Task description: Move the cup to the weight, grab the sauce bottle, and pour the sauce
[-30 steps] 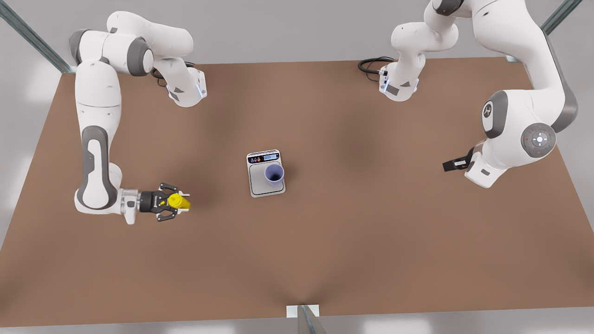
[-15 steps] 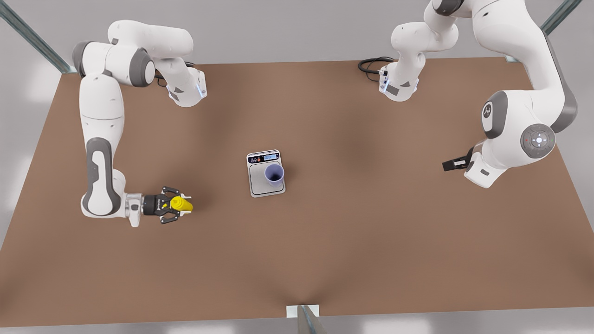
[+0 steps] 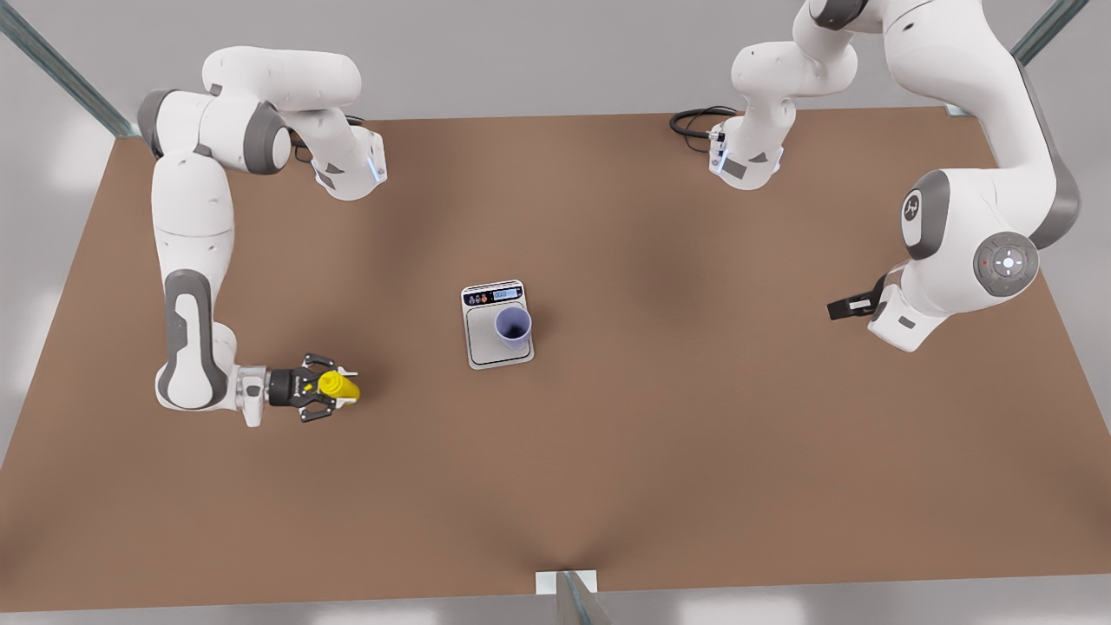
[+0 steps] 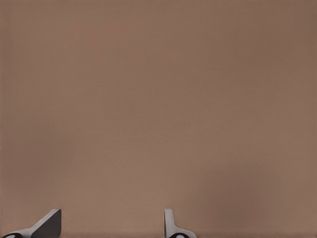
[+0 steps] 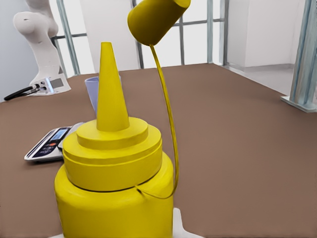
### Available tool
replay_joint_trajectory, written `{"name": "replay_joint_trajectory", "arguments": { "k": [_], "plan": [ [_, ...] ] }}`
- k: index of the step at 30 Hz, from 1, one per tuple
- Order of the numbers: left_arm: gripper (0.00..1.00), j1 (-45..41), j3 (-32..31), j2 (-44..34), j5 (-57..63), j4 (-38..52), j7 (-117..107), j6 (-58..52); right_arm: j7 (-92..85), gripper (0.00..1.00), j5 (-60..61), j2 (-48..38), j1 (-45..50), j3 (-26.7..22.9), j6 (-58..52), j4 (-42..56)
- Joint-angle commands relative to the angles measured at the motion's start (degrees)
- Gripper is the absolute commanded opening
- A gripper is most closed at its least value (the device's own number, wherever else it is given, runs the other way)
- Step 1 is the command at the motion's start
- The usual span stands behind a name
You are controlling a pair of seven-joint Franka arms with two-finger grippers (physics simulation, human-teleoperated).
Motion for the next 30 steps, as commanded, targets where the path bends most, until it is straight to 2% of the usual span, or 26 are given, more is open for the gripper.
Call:
{"name": "replay_joint_trajectory", "arguments": {
  "k": [1,19,20,22,24,30],
  "plan": [
    [1.0,0.0,0.0,0.0,0.0,0.0,0.0,0.0,0.0,0.57,0.0,0.0,0.0,0.0,0.0,0.1],
    [1.0,-0.5,0.0,-0.1,0.0,0.0,0.0,-0.2,-0.5,0.59,0.2,1.4,-0.1,0.0,0.0,0.9],
    [1.0,-0.5,0.0,-0.1,0.0,0.0,0.0,-0.2,-0.4,0.61,0.1,1.4,-0.1,0.0,0.0,0.9],
    [1.0,-0.5,0.0,-0.1,0.0,0.0,0.0,-0.3,0.3,0.87,0.1,1.4,-0.1,0.0,0.0,0.9],
    [1.0,-0.5,0.0,-0.1,0.0,0.0,0.0,-1.0,0.4,1.0,0.1,1.4,-0.1,0.0,0.0,0.9],
    [1.0,-0.7,0.0,-0.4,0.0,0.0,0.0,-1.1,0.5,1.0,0.0,1.4,-0.1,0.0,0.0,0.9]
  ]
}}
